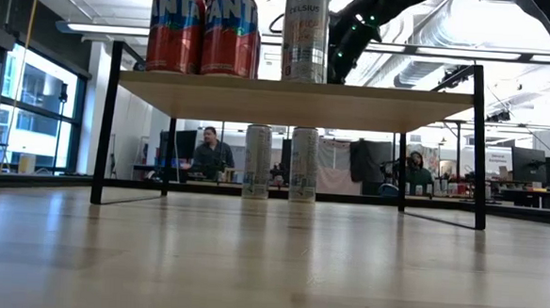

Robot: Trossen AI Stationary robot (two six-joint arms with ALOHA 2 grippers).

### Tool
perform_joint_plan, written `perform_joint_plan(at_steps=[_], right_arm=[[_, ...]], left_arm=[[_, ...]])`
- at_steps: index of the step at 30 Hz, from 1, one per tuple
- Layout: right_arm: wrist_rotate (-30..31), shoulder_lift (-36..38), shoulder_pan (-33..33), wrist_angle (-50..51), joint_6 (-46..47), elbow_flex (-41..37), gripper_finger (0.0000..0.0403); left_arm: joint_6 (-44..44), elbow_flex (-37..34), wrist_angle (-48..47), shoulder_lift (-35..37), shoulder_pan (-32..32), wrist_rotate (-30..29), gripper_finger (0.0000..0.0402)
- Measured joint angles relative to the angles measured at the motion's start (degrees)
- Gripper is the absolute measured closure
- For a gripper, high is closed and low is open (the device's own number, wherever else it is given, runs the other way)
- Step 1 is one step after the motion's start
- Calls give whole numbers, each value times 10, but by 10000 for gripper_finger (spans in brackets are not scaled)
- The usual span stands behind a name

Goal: Place canned beverage on shelf
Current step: Put the white yellow soda can on the shelf

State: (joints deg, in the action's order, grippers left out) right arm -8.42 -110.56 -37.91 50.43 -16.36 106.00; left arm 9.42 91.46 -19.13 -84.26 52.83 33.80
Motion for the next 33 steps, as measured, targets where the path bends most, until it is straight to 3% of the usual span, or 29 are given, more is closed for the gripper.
perform_joint_plan(at_steps=[11, 20, 27, 33], right_arm=[[-12, -5, -7, -18, -2, 0, 34], [-16, -16, -7, -20, -29, 0, 34], [-25, -40, -7, -5, -17, 0, 34], [-4, -39, -3, 1, -106, 0, 34]], left_arm=[[-130, 0, -50, -3, 55, 0, 401], [-217, 0, -121, -3, 59, 0, 401], [-231, 0, -127, -3, 59, 0, 401], [-236, 0, -133, -3, 61, 0, 401]])
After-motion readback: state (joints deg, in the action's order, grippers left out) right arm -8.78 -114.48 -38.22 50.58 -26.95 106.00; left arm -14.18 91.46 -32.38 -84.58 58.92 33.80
